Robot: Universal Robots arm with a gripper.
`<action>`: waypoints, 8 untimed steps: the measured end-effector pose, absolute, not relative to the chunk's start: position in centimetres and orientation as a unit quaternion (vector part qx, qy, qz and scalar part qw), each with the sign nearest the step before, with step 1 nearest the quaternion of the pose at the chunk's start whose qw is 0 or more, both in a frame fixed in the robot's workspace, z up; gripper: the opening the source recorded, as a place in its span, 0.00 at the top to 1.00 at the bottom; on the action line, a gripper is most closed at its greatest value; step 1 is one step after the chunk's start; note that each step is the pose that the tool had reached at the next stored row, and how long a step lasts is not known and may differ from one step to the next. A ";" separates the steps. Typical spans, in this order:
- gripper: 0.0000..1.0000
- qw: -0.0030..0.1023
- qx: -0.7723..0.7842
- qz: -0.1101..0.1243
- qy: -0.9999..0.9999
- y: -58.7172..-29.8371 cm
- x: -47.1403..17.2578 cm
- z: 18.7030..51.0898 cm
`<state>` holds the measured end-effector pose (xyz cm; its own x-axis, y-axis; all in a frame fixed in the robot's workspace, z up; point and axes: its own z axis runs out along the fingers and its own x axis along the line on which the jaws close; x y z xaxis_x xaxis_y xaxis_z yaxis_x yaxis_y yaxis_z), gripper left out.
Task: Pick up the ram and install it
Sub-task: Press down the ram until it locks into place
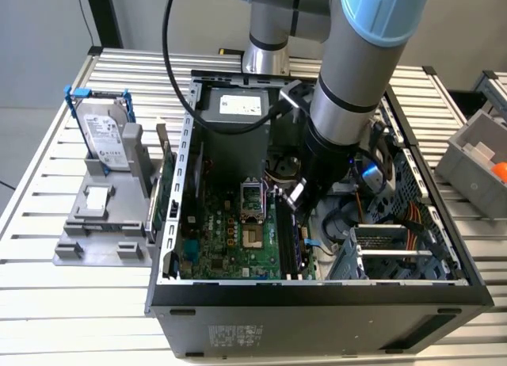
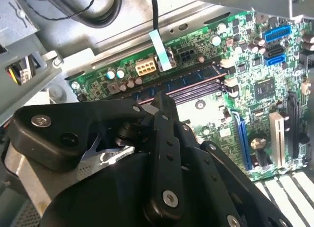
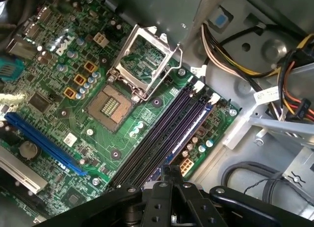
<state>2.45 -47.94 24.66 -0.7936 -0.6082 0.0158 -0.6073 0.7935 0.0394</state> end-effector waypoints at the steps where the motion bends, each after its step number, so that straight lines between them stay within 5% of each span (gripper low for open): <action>1: 1.00 0.014 0.325 -0.017 -0.945 -47.9 2.5 24.7; 8: 1.00 0.011 0.354 -0.024 -0.935 -47.9 2.5 24.6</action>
<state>2.48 -47.94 24.64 -0.7490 -0.6626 0.0032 -0.6616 0.7481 0.0518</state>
